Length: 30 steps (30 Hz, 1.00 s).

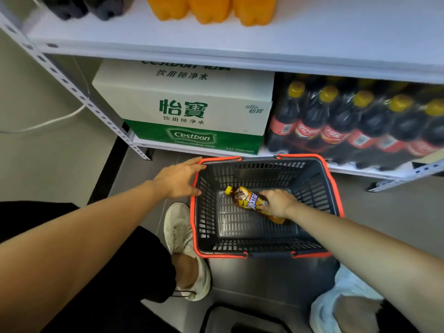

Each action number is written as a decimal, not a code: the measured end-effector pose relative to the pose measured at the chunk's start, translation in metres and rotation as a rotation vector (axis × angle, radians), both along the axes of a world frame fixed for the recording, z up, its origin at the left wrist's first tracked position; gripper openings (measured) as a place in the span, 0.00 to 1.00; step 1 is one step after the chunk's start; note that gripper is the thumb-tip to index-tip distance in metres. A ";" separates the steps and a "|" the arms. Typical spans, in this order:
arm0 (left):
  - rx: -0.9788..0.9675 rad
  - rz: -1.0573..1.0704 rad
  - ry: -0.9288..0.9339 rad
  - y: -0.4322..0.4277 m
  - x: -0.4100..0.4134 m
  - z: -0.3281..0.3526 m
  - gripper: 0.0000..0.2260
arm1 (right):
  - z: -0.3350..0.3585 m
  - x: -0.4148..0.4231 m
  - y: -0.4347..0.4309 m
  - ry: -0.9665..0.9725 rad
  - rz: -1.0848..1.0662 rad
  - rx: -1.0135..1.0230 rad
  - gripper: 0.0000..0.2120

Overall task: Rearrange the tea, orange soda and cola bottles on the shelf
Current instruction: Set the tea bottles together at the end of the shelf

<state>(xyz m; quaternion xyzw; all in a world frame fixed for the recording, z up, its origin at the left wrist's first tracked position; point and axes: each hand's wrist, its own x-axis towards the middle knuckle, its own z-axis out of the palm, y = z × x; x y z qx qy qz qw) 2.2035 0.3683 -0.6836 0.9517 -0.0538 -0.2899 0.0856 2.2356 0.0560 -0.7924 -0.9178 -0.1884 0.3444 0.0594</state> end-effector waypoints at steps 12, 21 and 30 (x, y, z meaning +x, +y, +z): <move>-0.084 -0.021 -0.334 -0.060 0.022 0.109 0.09 | 0.206 0.000 -0.035 -0.363 0.075 0.259 0.10; -0.478 -0.126 -1.001 -0.131 0.050 0.207 0.08 | 0.324 0.019 -0.057 -0.806 -0.409 0.898 0.07; -0.372 -0.146 -1.026 -0.131 0.110 0.199 0.20 | 0.368 0.171 -0.047 -0.676 -0.671 0.913 0.30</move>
